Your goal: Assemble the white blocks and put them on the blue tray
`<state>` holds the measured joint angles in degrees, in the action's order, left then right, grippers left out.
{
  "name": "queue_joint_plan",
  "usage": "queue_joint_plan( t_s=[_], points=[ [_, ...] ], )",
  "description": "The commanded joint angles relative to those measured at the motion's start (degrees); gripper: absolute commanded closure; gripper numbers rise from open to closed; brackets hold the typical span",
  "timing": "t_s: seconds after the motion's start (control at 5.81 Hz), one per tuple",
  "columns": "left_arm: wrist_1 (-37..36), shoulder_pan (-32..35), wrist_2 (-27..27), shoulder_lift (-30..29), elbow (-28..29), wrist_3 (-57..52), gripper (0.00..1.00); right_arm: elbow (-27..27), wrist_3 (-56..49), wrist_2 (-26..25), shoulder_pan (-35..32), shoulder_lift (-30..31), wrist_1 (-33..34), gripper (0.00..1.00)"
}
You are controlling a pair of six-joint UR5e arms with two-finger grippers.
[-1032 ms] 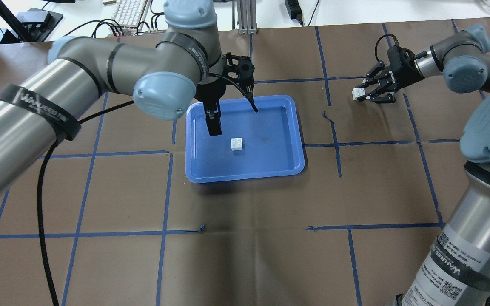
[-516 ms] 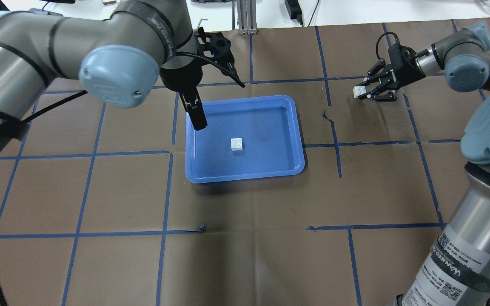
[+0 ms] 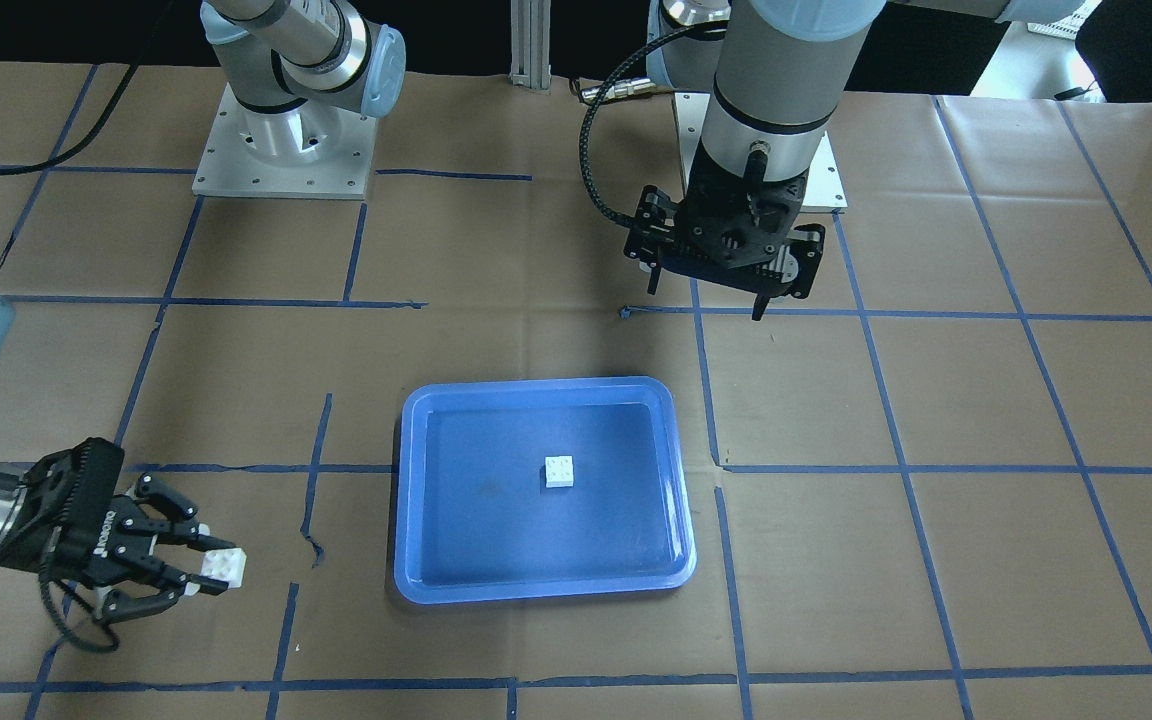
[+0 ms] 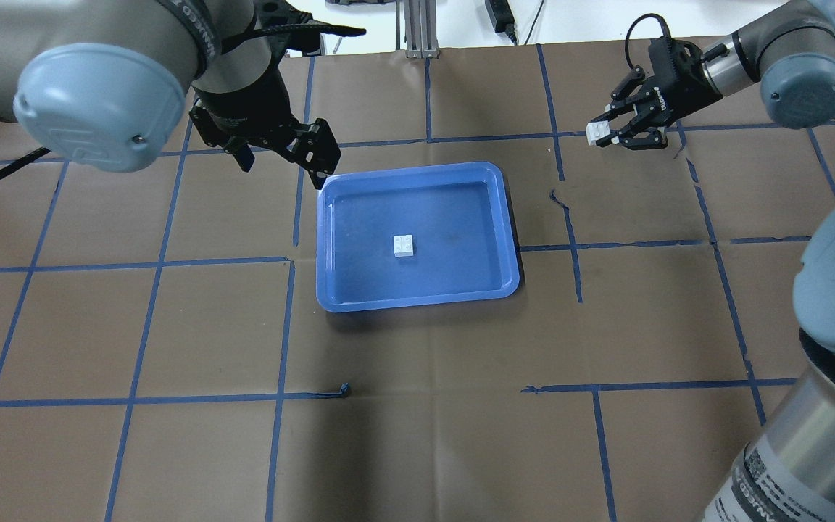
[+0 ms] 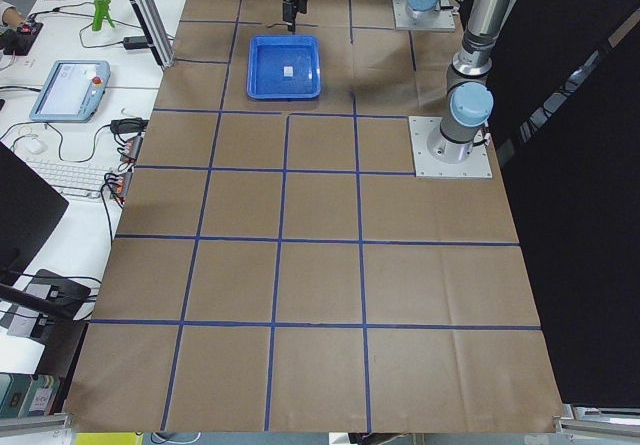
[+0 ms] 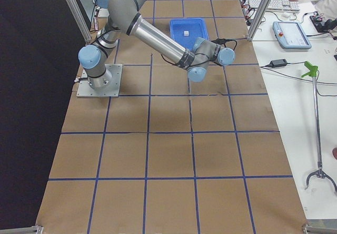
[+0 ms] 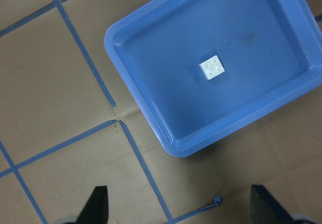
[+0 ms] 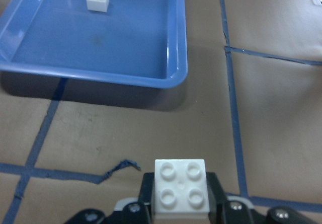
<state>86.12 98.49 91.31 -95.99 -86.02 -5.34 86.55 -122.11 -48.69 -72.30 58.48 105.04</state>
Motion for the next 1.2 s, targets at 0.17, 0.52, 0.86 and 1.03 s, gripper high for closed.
queue_joint_plan(
  t_s=[0.17, 0.52, 0.86, 1.03],
  points=[
    [4.2, -1.7, 0.4, 1.0, 3.7, 2.3, 0.0, 18.1, 13.8, 1.0, -10.1, 7.9, 18.0, 0.74],
    [4.5, -1.9, 0.4, 1.5, 4.0, 2.4, 0.0, 24.5, 31.6, 0.9, -18.1, 6.6, 40.0, 0.74],
    [4.8, -1.9, 0.4, 4.7, 3.9, 2.6, 0.0, 25.8, 33.2, 1.0, -21.4, 1.0, 48.7, 0.73],
    [4.9, -4.3, 0.4, 3.8, 2.3, 2.0, 0.0, 25.8, 35.8, 1.0, -21.4, 0.2, 49.6, 0.73]
  ],
)
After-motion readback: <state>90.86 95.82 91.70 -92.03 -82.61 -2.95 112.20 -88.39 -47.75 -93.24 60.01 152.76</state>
